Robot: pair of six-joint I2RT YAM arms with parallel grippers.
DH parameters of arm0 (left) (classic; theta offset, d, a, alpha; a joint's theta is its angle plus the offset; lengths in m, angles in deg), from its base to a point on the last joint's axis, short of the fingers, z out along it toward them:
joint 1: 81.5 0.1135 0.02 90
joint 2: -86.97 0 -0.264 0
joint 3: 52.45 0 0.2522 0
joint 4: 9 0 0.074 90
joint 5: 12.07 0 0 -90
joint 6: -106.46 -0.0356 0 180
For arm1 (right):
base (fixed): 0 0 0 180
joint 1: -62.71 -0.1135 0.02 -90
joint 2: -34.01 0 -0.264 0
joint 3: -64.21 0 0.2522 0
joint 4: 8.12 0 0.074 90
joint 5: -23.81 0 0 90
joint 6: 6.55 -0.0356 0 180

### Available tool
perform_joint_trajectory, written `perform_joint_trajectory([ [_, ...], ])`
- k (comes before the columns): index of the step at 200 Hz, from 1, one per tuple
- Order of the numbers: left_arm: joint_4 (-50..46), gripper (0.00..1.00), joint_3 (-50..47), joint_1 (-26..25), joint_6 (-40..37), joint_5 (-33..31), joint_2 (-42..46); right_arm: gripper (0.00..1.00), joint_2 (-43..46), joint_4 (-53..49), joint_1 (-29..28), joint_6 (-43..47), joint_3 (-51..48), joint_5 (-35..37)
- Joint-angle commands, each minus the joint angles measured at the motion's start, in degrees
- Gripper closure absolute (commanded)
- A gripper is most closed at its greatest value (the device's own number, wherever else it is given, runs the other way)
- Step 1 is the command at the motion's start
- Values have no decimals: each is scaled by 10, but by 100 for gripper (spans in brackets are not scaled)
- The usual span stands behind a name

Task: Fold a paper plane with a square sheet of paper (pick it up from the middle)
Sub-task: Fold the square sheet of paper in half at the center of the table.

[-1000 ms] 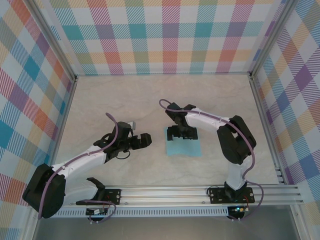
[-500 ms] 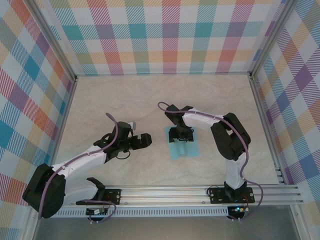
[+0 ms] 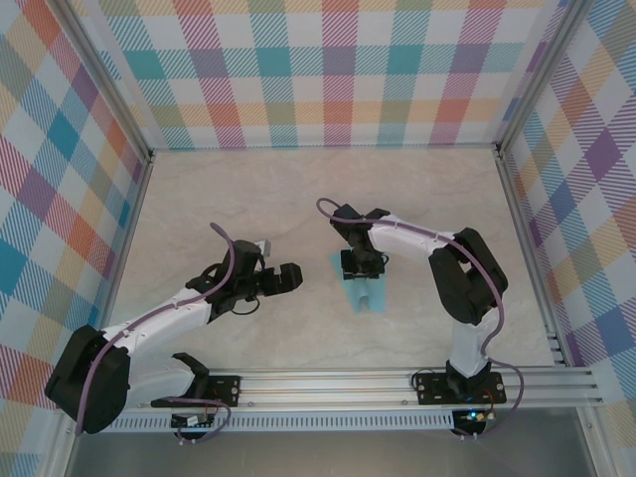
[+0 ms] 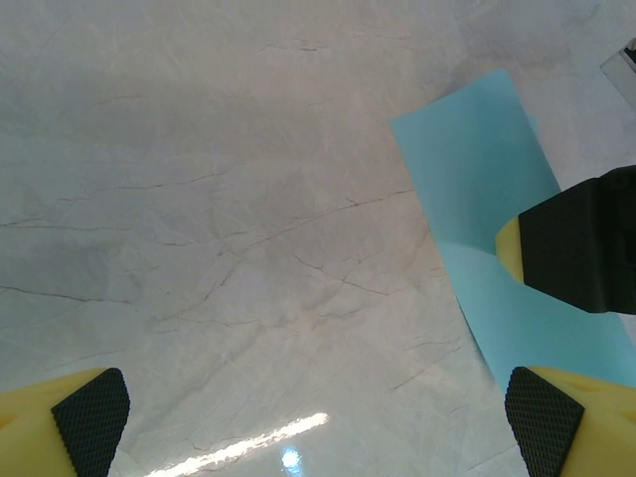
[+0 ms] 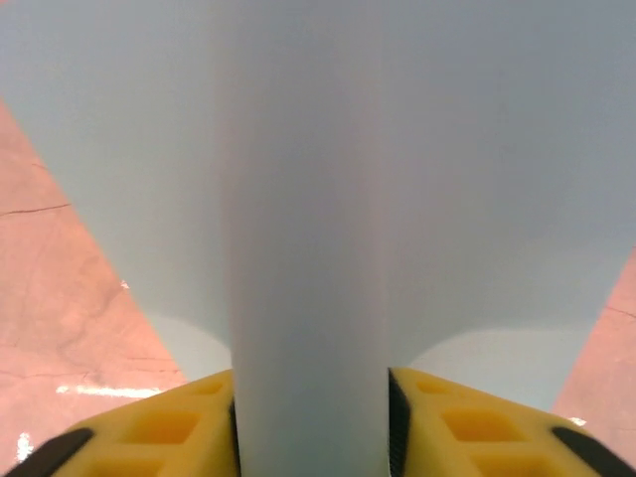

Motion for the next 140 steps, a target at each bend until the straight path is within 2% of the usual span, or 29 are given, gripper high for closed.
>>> perform_joint_trajectory([
  [1,-18,0,19,3,-5,5,-2,67,33,-13,1,-1,-10,-6],
  [50,-20,0,17,3,-5,4,-1,65,58,-22,1,0,-6,-13],
  [114,-23,0,25,3,-3,3,2,65,141,48,1,-23,-22,-136],
  [140,-23,0,25,3,2,4,12,63,177,122,1,-46,-55,-188],
])
